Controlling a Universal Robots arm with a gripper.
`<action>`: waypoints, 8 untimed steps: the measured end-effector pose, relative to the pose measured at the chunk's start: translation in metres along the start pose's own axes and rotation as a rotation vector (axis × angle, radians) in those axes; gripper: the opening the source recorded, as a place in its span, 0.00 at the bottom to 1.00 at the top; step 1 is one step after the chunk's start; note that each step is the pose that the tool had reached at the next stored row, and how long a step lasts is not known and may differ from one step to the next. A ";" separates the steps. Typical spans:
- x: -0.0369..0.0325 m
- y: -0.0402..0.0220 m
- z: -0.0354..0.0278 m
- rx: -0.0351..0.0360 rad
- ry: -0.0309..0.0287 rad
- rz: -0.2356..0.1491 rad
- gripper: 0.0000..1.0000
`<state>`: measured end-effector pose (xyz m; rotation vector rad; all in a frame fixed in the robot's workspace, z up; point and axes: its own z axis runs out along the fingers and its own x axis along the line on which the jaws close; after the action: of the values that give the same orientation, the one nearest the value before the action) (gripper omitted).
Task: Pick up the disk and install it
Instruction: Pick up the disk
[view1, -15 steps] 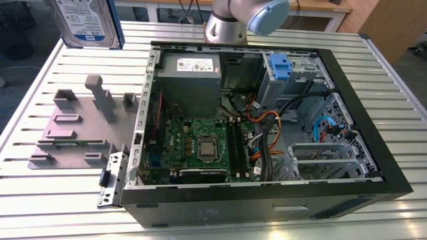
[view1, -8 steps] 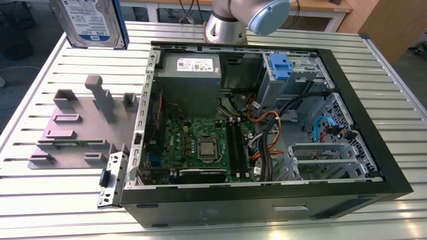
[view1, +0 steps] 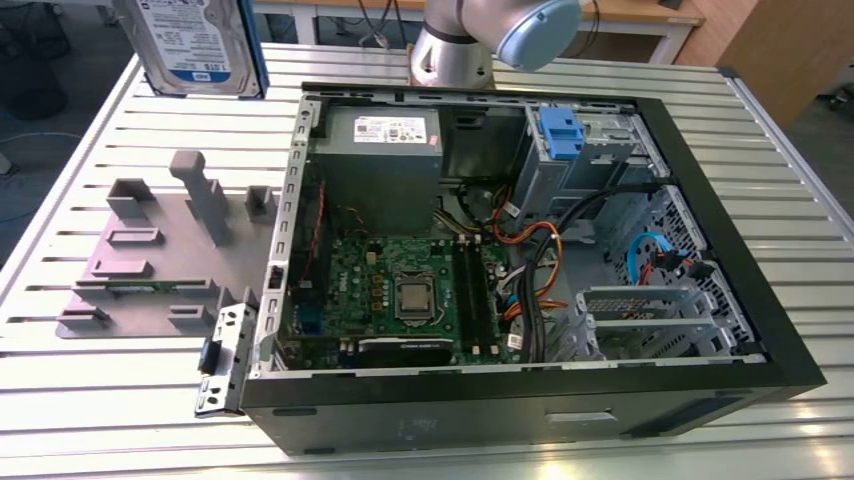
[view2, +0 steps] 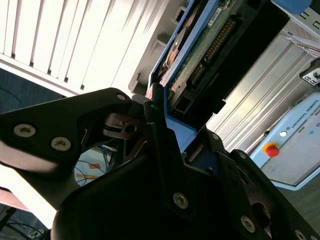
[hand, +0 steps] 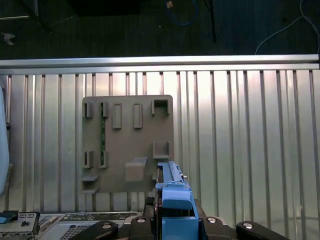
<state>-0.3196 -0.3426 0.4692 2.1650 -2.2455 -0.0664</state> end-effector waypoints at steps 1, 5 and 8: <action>-0.0001 -0.0014 -0.0001 0.0000 0.0000 0.000 0.37; -0.0002 -0.0068 -0.0004 -0.0004 0.0000 0.000 0.37; -0.0004 -0.0111 -0.0005 -0.0005 0.0000 0.000 0.37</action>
<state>-0.3085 -0.3426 0.4692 2.1648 -2.2452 -0.0669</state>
